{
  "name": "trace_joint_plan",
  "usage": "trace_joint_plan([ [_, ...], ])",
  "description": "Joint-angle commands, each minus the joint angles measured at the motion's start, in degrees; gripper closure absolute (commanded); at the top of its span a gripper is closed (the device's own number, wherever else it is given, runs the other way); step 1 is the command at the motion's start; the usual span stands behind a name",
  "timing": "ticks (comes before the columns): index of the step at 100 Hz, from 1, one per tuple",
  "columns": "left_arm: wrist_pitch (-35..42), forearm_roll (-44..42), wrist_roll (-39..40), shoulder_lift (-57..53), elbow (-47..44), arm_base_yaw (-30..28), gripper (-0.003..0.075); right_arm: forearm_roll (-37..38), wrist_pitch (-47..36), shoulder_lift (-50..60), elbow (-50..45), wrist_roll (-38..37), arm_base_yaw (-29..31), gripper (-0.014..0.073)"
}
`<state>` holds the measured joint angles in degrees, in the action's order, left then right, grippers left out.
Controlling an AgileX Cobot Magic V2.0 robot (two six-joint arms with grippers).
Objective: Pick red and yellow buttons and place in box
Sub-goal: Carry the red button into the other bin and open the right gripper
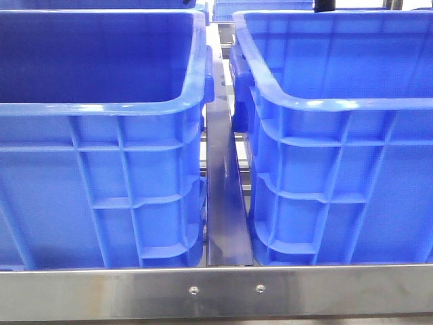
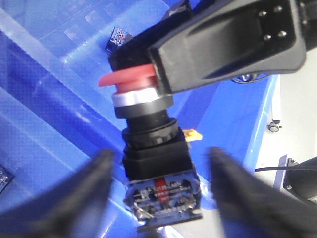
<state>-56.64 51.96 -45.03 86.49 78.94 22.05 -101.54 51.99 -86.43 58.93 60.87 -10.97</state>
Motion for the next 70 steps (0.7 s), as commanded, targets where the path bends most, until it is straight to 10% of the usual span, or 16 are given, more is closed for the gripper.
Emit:
trace_joint_plan([
  [1,0.49,3.95,-0.33,-1.84,1.82,0.32,0.0160,-3.50,1.69,1.97,1.66,0.90,0.56,0.0389],
  [48,-0.74,4.07,-0.33,-1.84,1.82,0.32,0.0154,0.71,-2.48,2.29,4.31,24.49,19.75,0.0389],
  [70,-0.74,4.07,-0.33,-1.84,1.82,0.32,0.0154,10.15,-20.88,2.17,3.82,34.71,23.20,0.0389],
])
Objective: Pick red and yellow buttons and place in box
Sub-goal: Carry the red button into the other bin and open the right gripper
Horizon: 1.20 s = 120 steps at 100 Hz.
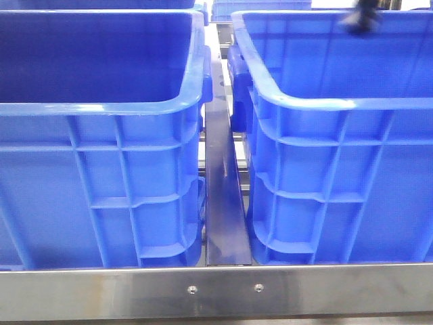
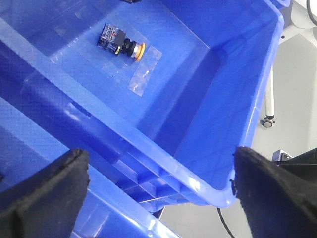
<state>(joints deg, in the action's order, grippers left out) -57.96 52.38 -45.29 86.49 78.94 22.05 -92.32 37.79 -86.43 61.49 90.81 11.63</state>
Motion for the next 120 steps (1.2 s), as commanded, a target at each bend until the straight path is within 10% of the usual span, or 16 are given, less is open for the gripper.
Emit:
trace_joint_plan([
  [1,0.57,3.66,-0.07,-1.84,1.82,0.32,0.0154,1.20,-7.44,2.17,1.21,4.92,0.61,0.0389],
  [23,0.80,3.66,-0.07,-1.84,1.82,0.32,0.0154,0.81,-20.80,-1.90,-0.70,6.18,0.61,0.0389],
  [73,1.84,3.66,-0.07,-1.84,1.82,0.32,0.0154,-3.38,-21.17,-14.10,4.05,6.18,0.61,0.0382],
  [98,1.84,3.66,-0.07,-1.84,1.82,0.32,0.0155,-4.03,-21.41,-13.91,4.05,6.18,0.61,0.0088],
  [120,2.85,3.74,-0.07,-1.84,1.82,0.32,0.0155,-4.03,-22.45,-12.55,3.99,6.18,0.61,0.0072],
])
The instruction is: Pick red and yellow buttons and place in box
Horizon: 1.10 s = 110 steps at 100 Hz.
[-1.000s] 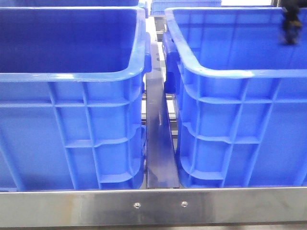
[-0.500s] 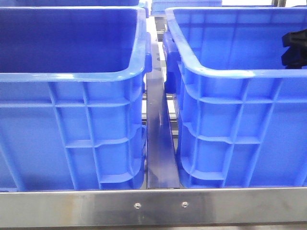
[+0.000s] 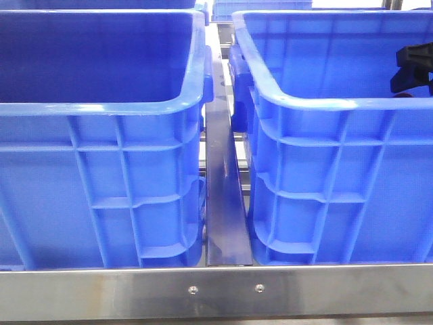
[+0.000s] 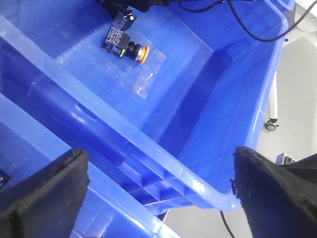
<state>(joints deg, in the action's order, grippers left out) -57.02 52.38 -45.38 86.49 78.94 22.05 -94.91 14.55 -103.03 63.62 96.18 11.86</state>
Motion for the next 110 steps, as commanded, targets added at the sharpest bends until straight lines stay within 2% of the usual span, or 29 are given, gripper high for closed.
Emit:
trace_joint_plan([
  [1,1.92,3.74,0.02,-1.84,1.82,0.32,0.0155,-1.44,0.74,4.29,1.86,0.82,0.37,0.0072],
  [26,3.98,-0.38,2.01,-1.94,1.82,0.32,0.0167,-1.44,-0.14,12.00,-3.12,0.76,0.37,0.0089],
  [33,6.06,-4.34,5.71,-2.02,1.82,0.32,0.0195,-1.44,-0.07,15.24,-5.84,0.76,0.37,0.0160],
  [36,7.03,-6.24,7.66,-2.17,1.82,0.32,0.0217,-1.47,0.09,16.57,-6.92,0.76,0.37,0.0220],
  [46,10.08,-14.71,15.66,-2.41,1.70,0.32,0.0355,-1.47,0.56,21.61,-10.97,0.76,0.37,0.0424],
  [54,11.45,-19.84,20.35,-2.82,1.19,0.32,0.0528,-1.47,0.56,26.37,-14.60,0.76,0.37,0.0581],
  [59,12.58,-21.64,23.06,-3.31,0.43,0.32,0.0650,-1.47,0.56,29.34,-16.74,0.76,0.37,0.0654],
  [63,13.82,-22.59,24.73,-3.85,-0.48,0.32,0.0741,-1.47,0.56,31.52,-18.50,0.76,0.37,0.0660],
  [76,18.12,-26.53,28.83,-7.08,-4.48,0.32,0.0741,-1.47,0.62,39.92,-23.06,0.76,0.37,0.0659],
  [110,26.87,-47.88,46.14,-21.29,-18.70,0.32,0.0741,-2.12,1.69,60.66,-34.83,0.76,0.37,0.0659],
])
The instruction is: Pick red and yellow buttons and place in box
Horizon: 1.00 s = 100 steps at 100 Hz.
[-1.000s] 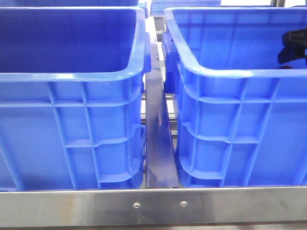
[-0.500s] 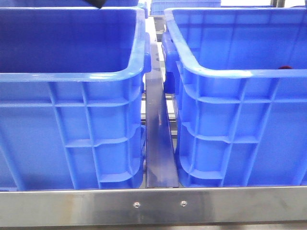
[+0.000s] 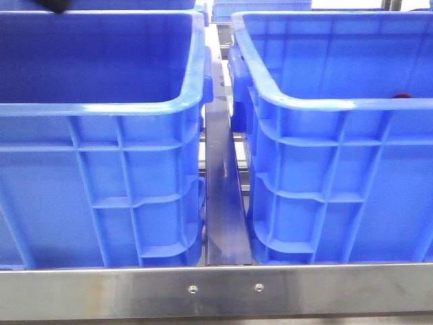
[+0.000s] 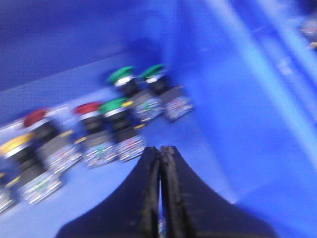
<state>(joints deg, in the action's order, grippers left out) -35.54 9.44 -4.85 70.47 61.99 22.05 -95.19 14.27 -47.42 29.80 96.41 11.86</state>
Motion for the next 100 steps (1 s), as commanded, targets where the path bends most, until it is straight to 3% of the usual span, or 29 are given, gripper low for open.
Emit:
trace_joint_plan([
  [1,5.73,-5.33,5.97,-5.63,-2.42,0.32,0.0741,-1.85,1.97,5.50,-1.28,0.53,0.37,0.0659],
  [21,11.00,-14.40,14.51,-17.81,-12.11,0.32,0.0741,-3.16,3.11,18.54,-8.55,0.53,0.37,0.0659],
  [42,17.78,-16.77,15.06,-32.01,-23.16,0.32,0.0741,-3.80,3.72,32.44,-14.51,0.53,0.37,0.0659],
  [62,18.35,-16.91,15.06,-43.05,-30.53,0.32,0.0741,-3.80,5.58,43.20,-18.42,0.53,0.37,0.0659],
  [100,18.33,-16.59,15.06,-46.87,-32.75,0.32,0.0741,-3.85,5.57,46.96,-19.25,0.53,0.37,0.0659],
])
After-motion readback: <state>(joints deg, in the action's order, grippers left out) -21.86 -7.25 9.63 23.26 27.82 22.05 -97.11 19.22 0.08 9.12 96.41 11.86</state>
